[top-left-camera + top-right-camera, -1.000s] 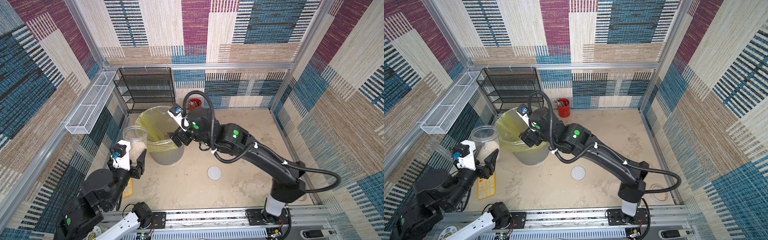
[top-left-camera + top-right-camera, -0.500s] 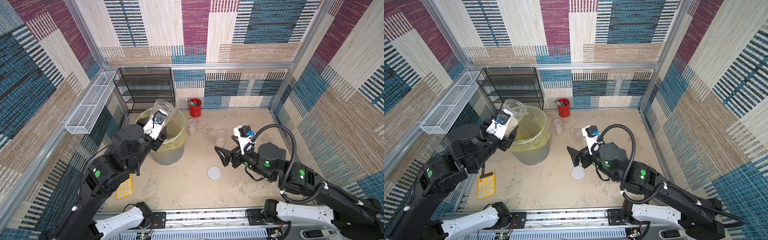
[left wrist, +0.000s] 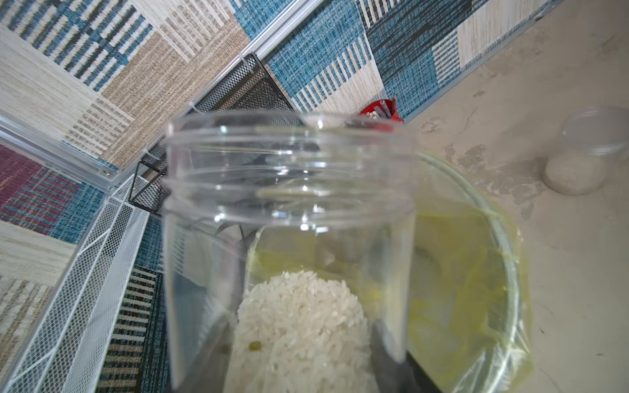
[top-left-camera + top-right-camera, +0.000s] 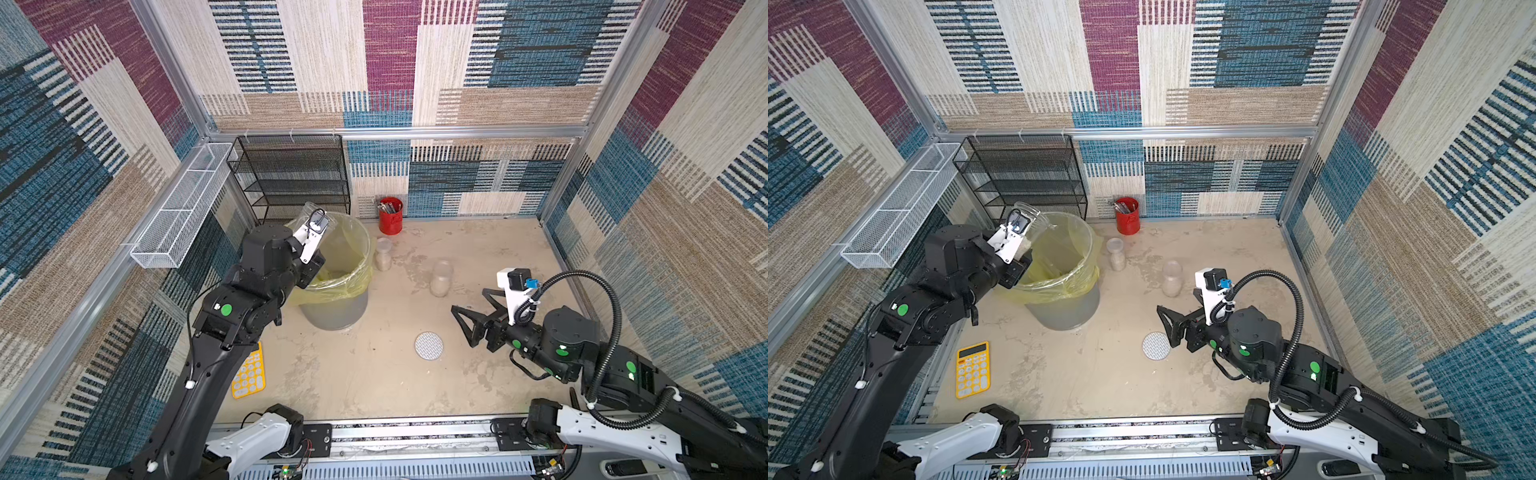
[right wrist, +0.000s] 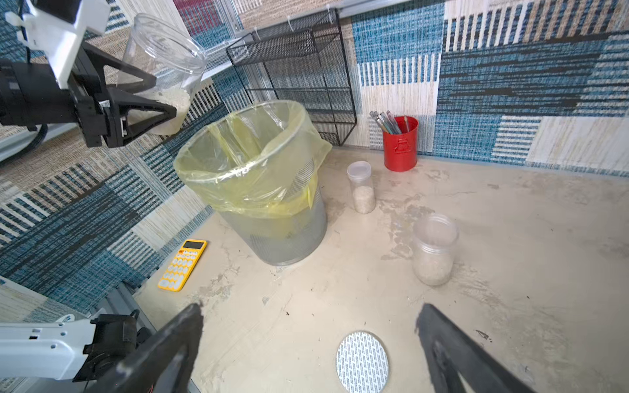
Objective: Empty moldy rice from jars
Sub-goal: Pour the moldy rice from the jar into the trash bin.
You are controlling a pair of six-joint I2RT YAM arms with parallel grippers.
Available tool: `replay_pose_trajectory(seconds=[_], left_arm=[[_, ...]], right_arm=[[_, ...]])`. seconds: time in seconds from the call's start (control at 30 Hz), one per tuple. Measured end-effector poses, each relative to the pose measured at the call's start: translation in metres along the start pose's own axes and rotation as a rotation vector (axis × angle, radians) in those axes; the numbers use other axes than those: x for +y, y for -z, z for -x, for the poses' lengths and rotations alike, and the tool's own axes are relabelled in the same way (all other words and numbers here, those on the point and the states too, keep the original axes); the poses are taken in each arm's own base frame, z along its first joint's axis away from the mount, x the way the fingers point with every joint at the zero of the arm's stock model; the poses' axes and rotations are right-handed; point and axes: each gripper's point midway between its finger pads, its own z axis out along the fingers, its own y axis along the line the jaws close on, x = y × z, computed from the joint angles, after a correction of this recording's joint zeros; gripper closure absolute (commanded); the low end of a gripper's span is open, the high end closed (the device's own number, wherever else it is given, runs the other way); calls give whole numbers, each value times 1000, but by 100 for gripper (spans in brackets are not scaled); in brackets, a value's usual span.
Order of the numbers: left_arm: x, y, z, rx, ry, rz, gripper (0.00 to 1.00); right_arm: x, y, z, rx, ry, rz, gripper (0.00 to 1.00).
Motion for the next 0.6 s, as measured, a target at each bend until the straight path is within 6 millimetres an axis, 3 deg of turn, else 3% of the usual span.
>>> replay_pose_trajectory(seconds=[0.23, 0.37, 0.6], left_arm=[[6, -27, -27, 158, -124, -5, 73], [10, -33, -40, 223, -189, 9, 73], [3, -55, -68, 352, -325, 8, 74]], right_arm=[[-9, 6, -13, 7, -3, -4, 1], [-13, 8, -21, 15, -2, -9, 1], [-22, 11, -30, 12, -13, -29, 1]])
